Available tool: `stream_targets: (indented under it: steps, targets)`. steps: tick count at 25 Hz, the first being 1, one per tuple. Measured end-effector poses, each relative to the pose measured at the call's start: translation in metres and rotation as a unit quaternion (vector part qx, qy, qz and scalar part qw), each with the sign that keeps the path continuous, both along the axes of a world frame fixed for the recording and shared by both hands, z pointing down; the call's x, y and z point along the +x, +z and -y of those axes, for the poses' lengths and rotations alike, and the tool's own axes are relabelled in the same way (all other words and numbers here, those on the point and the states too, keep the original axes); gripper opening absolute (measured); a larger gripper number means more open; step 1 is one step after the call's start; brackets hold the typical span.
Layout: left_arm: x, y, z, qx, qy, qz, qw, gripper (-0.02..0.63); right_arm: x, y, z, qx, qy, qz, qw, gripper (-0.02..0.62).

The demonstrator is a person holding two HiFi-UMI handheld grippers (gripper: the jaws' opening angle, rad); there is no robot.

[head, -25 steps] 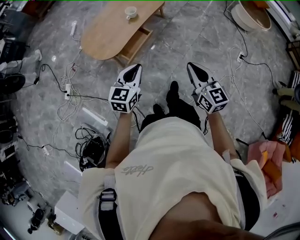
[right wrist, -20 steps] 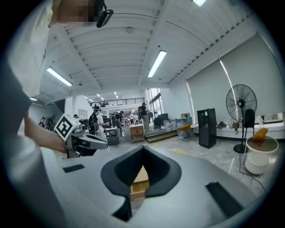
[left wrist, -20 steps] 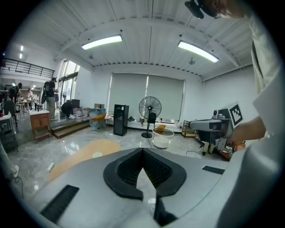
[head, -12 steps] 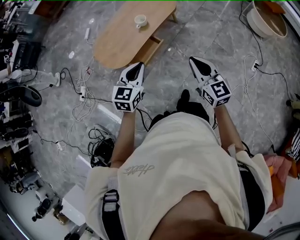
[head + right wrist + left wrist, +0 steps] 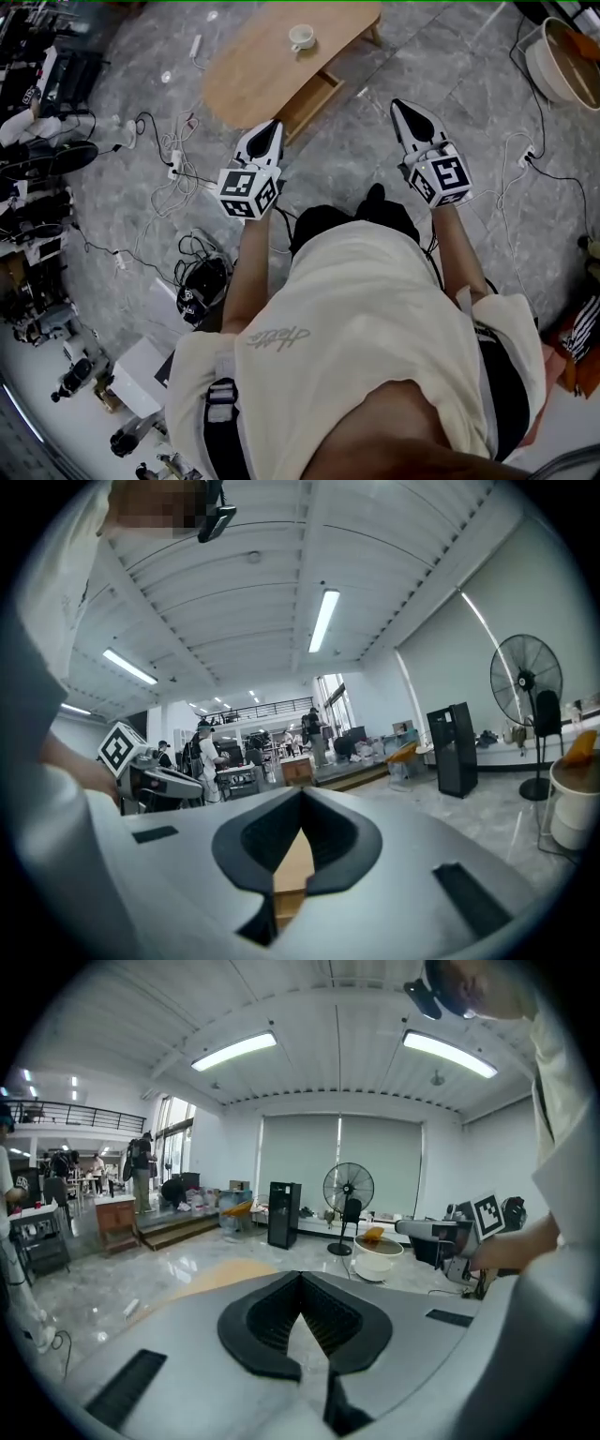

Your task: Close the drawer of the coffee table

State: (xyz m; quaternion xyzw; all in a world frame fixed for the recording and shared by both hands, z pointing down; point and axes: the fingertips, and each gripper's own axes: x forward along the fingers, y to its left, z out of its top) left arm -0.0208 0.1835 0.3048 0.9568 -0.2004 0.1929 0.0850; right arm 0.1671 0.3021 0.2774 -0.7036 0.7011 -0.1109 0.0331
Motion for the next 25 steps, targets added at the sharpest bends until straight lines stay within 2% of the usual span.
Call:
stream_targets:
  steps: [6,11,14,19,25]
  targets:
    - [0.011,0.016,0.008,-0.015,0.009,0.003,0.9998,0.005,0.001,0.029,0.013,-0.029,0.0,0.022,0.999,-0.006]
    - [0.018,0.038,0.037,-0.026,0.022,-0.008,0.9994,0.005,-0.002,0.029,0.038,-0.032,0.005,0.0,0.999,-0.006]
    - [0.026,0.036,0.063,-0.028,0.022,-0.027,0.999,0.005,0.003,0.012,0.055,-0.028,0.017,-0.019,0.999,-0.006]
    - [0.053,0.002,0.131,0.002,0.024,-0.064,0.9977,0.005,0.022,-0.017,0.11,-0.023,0.019,-0.05,0.998,-0.006]
    - [0.045,-0.003,0.196,0.002,0.02,-0.092,0.9956,0.005,0.013,-0.024,0.187,-0.02,0.006,-0.054,0.998,-0.006]
